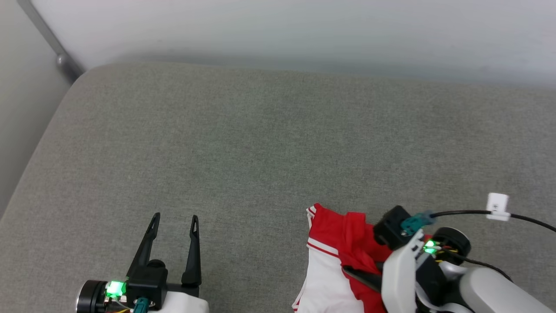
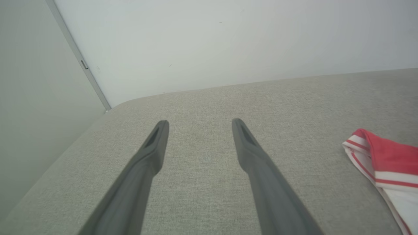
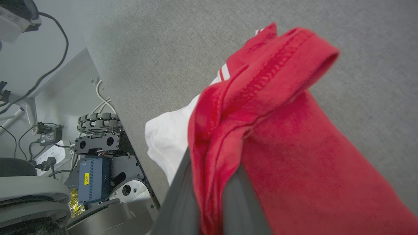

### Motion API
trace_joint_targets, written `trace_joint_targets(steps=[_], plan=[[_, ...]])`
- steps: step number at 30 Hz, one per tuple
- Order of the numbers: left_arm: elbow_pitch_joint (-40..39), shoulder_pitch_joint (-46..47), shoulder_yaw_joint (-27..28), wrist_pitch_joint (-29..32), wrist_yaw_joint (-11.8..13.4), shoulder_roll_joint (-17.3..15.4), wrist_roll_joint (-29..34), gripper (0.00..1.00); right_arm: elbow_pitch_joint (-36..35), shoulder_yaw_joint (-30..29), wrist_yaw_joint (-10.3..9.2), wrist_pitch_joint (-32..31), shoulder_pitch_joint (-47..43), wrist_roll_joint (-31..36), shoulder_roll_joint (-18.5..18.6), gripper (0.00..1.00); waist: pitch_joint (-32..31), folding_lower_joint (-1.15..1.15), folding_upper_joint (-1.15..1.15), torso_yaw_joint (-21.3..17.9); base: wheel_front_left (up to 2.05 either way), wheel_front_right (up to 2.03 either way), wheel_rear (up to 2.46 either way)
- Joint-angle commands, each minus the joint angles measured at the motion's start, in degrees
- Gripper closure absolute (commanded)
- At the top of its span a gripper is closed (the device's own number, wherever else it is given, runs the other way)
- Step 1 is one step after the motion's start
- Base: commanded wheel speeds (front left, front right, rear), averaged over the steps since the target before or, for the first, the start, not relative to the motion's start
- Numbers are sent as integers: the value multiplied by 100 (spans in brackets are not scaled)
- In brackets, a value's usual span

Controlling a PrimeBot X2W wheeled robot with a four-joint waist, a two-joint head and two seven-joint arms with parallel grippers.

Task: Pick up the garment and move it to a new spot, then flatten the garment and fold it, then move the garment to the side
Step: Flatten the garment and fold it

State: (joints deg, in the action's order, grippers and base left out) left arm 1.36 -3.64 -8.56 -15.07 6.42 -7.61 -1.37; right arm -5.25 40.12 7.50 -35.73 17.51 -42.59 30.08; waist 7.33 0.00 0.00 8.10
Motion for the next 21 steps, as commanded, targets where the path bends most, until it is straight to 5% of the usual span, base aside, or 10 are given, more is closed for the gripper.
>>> trace_joint_targets(steps=[1,11,13,14,21], plan=[[9,112,4,-12,-27,32,25,0,229,240,-2,49,238,74,-72,100,108,0,0,71,0,0,0],[56,261,11,-12,-73,172,30,0,2024,1391,-6,624,921,121,-394,100,290,0,0,202,0,0,0],[84,189,47,-12,-61,168,29,0,2149,1528,-6,844,987,108,-377,51,207,0,0,175,0,0,0],[102,137,73,-12,-58,160,27,0,2151,1554,-6,969,1008,72,-359,0,145,0,0,148,0,0,0],[119,-199,200,-12,-61,112,23,0,1401,1325,-3,1940,915,322,127,0,-401,0,0,-97,0,0,0]])
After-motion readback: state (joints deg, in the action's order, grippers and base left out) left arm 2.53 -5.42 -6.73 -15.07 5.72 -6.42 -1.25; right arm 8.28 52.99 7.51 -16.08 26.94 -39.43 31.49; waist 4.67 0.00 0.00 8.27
